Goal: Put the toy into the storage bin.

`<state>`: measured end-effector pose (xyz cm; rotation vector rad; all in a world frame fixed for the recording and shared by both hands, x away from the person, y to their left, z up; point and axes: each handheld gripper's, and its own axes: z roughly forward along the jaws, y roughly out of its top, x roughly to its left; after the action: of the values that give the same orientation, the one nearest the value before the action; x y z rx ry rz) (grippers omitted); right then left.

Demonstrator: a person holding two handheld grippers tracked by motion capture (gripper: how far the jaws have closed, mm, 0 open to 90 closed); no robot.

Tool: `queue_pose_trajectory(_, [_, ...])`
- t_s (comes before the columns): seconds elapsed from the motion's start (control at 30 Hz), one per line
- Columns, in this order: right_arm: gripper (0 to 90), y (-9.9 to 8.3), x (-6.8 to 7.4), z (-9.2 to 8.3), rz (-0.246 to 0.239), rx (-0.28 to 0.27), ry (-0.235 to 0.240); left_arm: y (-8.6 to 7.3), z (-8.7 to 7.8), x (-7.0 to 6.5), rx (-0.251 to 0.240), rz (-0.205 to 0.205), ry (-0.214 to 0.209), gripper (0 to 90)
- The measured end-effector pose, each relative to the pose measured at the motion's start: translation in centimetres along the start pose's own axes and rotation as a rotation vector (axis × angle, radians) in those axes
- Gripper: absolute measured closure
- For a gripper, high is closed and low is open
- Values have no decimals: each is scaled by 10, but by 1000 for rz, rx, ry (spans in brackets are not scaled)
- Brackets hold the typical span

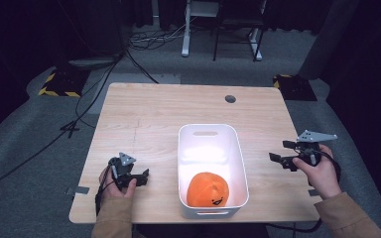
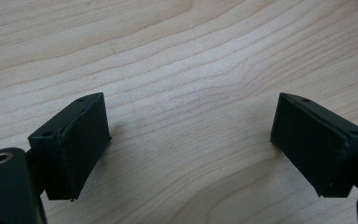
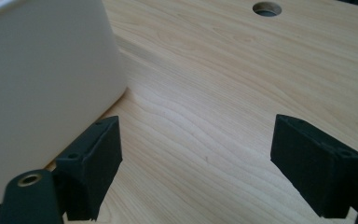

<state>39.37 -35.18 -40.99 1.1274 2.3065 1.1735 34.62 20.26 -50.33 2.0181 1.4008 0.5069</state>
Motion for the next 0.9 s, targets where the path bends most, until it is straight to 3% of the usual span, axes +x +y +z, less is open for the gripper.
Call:
queue_pose_trajectory(0.3, [170,-25,-13,15,16,54,-20,0,0,0,0,0,1,116])
queue_pose_trajectory(0.6, [171,-46,-21,29,28,65,-44,0,0,0,0,0,-1,116])
queue_pose_trajectory(0.73, [168,-56,-24,36,8,75,-50,0,0,0,0,0,0,116])
queue_pose_trajectory(0.83, [168,-58,-25,41,0,122,-53,0,0,0,0,-1,-1,116])
queue_pose_trajectory(0.9, [167,-60,-24,45,23,137,-58,0,0,0,0,-1,0,116])
